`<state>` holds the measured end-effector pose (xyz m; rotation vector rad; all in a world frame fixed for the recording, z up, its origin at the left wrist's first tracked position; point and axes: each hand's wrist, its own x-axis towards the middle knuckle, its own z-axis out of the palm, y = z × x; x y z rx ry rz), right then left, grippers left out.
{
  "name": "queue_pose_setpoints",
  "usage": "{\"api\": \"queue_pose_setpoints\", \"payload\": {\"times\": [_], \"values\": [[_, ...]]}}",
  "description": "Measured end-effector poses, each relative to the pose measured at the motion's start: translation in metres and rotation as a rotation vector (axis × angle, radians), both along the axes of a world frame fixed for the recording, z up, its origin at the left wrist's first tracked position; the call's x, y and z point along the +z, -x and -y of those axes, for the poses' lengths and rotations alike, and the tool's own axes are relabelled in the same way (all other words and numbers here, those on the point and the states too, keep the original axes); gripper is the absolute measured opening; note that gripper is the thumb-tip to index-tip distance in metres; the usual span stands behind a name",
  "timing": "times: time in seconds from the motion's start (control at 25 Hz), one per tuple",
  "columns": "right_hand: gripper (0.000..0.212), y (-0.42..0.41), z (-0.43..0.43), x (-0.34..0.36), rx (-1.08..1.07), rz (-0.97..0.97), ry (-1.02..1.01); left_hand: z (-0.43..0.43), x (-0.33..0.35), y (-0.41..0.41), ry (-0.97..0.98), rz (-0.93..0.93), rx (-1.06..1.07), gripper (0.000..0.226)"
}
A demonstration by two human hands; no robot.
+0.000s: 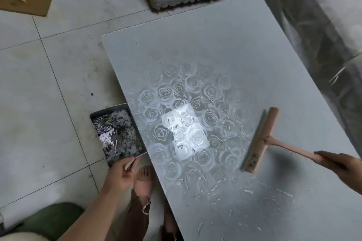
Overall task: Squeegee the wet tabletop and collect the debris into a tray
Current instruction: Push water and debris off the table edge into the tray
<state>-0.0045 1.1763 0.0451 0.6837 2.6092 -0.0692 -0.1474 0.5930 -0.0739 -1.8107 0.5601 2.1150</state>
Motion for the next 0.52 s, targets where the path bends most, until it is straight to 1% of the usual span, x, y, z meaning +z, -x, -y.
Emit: {"api": "queue_pose_setpoints", "payload": {"times": [0.08, 0.12, 0.16, 0.2, 0.24, 0.28, 0.36, 0.48, 0.52], "values": [[0.015, -0.005, -0.011, -0.001, 0.037, -0.003, 0.029, -0.003, 0.001, -0.005, 0.007, -0.004, 0.106, 0.017], [0.019, 0.004, -0.003, 0.000, 0.051, 0.008, 0.055, -0.004, 0.000, -0.011, 0.022, -0.030, 0.080, 0.013], [0.028, 0.020, 0.012, 0.001, 0.096, 0.028, 0.071, -0.006, -0.005, -0.016, 0.067, -0.063, -0.029, 0.013], [0.030, 0.038, 0.035, 0.005, 0.138, 0.060, 0.118, -0.005, -0.010, -0.017, -0.004, -0.039, 0.040, 0.014], [0.028, 0.052, 0.057, 0.005, 0.190, 0.063, 0.183, -0.007, -0.011, -0.017, 0.048, -0.105, -0.038, 0.016], [0.026, 0.066, 0.076, 0.003, 0.240, 0.054, 0.241, -0.006, -0.008, -0.018, 0.060, -0.091, -0.105, 0.018], [0.025, 0.090, 0.102, -0.003, 0.322, 0.034, 0.283, -0.009, -0.002, -0.015, 0.033, -0.064, -0.176, 0.019], [0.026, 0.090, 0.083, 0.009, 0.305, 0.009, 0.287, -0.011, -0.005, -0.020, 0.077, -0.053, -0.200, 0.018], [0.026, 0.085, 0.069, 0.017, 0.285, 0.017, 0.249, -0.011, -0.004, -0.022, 0.090, -0.057, -0.200, 0.018]]}}
